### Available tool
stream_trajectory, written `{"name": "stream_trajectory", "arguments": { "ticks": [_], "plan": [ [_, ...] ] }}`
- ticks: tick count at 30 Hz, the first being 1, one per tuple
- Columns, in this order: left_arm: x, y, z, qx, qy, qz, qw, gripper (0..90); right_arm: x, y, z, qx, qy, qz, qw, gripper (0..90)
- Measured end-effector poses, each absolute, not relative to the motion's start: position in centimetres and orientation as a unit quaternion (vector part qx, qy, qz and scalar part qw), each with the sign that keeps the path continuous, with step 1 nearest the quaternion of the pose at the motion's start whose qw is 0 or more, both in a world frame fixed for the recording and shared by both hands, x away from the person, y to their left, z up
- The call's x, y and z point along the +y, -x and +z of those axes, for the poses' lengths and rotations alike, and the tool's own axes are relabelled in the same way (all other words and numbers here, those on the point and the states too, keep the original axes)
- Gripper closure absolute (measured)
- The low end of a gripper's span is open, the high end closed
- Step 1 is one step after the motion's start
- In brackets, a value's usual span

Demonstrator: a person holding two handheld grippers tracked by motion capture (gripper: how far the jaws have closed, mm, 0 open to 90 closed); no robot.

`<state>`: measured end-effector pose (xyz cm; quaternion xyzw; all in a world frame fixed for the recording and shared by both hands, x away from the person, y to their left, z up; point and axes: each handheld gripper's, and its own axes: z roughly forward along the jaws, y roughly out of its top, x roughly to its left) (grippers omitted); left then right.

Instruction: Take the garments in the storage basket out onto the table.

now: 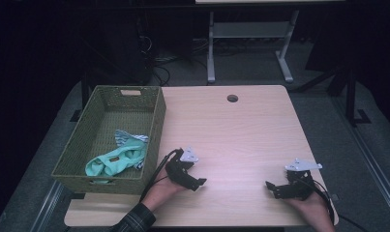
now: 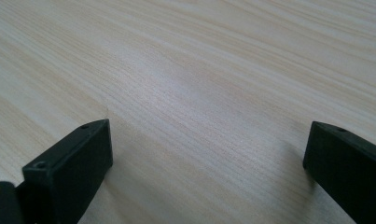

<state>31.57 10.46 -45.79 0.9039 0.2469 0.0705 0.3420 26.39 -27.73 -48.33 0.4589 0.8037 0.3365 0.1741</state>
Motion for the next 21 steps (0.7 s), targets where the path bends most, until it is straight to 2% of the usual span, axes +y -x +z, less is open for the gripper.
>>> {"name": "stream_trajectory", "arguments": {
  "ticks": [21],
  "plan": [
    [10.9,-32.0,-44.6,0.247,-0.908,0.062,0.332,12.9,-27.7,-26.4,-48.3,0.804,-0.459,0.336,0.174,0.8]
  ]
}}
